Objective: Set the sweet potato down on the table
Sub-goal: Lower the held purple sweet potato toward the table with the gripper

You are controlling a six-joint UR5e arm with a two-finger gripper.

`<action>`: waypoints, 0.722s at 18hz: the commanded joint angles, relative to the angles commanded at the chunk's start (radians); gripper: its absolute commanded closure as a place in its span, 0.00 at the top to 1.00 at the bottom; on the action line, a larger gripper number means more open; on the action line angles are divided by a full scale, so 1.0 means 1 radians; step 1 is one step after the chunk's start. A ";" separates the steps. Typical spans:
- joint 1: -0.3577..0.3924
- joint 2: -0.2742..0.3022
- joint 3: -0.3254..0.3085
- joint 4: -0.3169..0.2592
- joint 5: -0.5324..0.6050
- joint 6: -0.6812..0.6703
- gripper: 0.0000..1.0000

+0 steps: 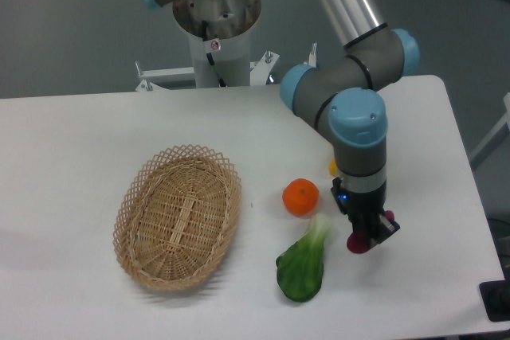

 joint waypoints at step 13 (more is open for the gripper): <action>0.019 -0.006 -0.101 0.075 -0.002 0.060 0.50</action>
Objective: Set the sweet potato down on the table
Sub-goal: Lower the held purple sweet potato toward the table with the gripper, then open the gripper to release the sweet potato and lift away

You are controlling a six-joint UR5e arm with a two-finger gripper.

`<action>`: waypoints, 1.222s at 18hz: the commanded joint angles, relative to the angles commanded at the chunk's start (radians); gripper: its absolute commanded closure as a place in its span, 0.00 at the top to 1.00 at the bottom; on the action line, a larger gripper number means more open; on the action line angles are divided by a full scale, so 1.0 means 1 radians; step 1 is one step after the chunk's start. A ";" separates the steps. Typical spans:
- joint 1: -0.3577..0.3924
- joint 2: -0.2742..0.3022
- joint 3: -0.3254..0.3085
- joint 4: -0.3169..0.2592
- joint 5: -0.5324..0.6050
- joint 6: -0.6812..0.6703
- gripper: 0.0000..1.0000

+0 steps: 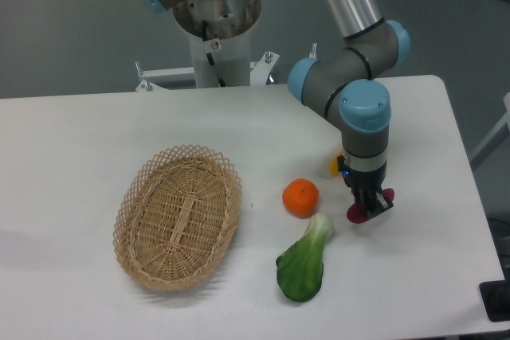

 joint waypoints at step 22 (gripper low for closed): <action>-0.052 0.176 0.083 -0.040 0.003 -0.193 1.00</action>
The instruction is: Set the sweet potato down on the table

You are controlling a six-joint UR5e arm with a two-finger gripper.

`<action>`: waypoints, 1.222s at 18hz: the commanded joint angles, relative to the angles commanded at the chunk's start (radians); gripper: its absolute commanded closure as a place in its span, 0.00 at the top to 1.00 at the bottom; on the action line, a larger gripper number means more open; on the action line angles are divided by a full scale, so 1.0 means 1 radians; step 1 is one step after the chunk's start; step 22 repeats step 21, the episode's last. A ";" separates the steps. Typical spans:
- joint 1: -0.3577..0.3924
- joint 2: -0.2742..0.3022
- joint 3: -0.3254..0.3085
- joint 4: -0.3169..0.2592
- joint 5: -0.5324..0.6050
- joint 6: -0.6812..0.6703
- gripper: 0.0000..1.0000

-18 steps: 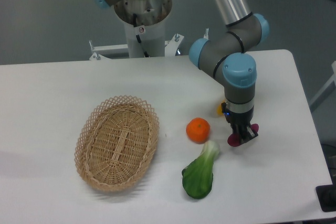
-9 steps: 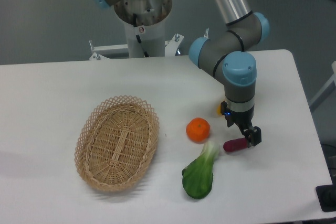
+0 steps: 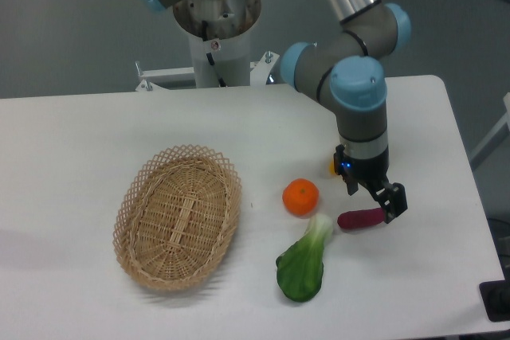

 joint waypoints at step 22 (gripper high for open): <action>0.202 0.066 0.203 -0.451 -0.097 0.296 1.00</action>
